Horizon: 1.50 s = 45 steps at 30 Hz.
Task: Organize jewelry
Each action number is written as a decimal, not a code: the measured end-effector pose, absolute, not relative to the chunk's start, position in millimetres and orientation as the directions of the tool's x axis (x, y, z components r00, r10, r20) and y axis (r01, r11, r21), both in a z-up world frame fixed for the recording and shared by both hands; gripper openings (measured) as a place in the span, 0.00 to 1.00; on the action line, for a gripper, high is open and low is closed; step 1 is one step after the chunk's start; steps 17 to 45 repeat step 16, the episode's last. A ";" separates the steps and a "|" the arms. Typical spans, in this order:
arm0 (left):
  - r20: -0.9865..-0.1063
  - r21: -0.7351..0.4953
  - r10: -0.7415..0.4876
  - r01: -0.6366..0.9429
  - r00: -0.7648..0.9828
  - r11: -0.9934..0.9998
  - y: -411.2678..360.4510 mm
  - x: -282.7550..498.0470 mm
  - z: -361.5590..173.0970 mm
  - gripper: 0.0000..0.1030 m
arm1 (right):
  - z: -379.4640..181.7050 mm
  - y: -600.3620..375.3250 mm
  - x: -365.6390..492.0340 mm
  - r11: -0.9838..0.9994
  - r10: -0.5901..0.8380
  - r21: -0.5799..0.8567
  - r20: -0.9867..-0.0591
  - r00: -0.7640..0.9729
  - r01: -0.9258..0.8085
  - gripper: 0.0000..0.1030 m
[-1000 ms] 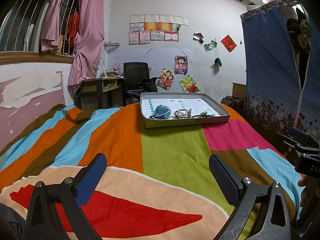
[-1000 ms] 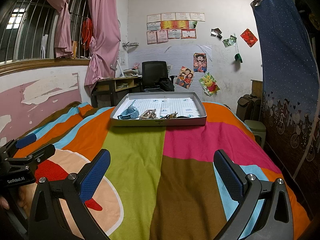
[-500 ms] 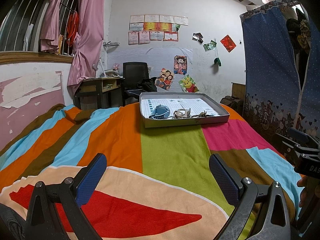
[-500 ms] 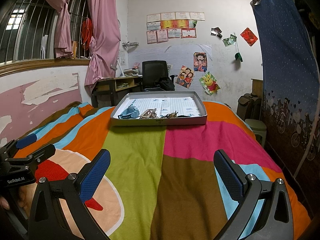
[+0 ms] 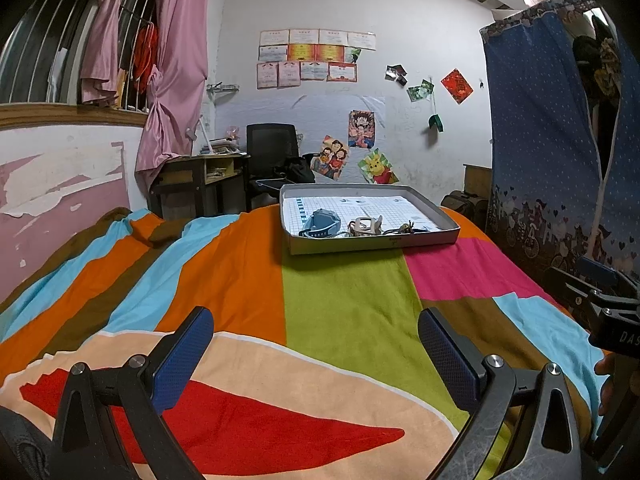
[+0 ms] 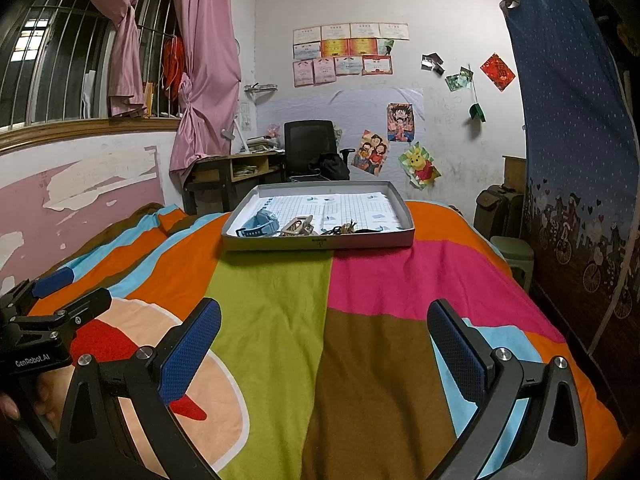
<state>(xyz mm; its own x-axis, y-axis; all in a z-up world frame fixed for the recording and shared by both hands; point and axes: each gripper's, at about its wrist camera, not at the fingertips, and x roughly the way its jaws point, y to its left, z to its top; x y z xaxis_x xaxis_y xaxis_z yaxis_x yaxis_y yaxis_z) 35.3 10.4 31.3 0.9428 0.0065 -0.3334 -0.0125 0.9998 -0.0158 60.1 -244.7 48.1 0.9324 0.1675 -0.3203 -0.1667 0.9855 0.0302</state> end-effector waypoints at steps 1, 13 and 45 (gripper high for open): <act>-0.334 -0.015 0.007 -0.013 0.942 1.000 10.5 35.6 31.3 1.00 | 48.1 -244.8 60.1 0.986 0.168 0.030 -0.320 0.932 -0.167 0.99; -0.332 -0.020 0.022 -0.030 0.943 0.999 15.7 39.6 30.5 1.00 | 47.9 -244.4 59.2 0.985 0.169 0.033 -0.322 0.932 -0.168 0.99; -0.330 -0.019 0.021 -0.029 0.944 0.999 17.0 41.0 29.3 1.00 | 47.7 -243.3 58.6 0.986 0.168 0.033 -0.323 0.931 -0.166 0.99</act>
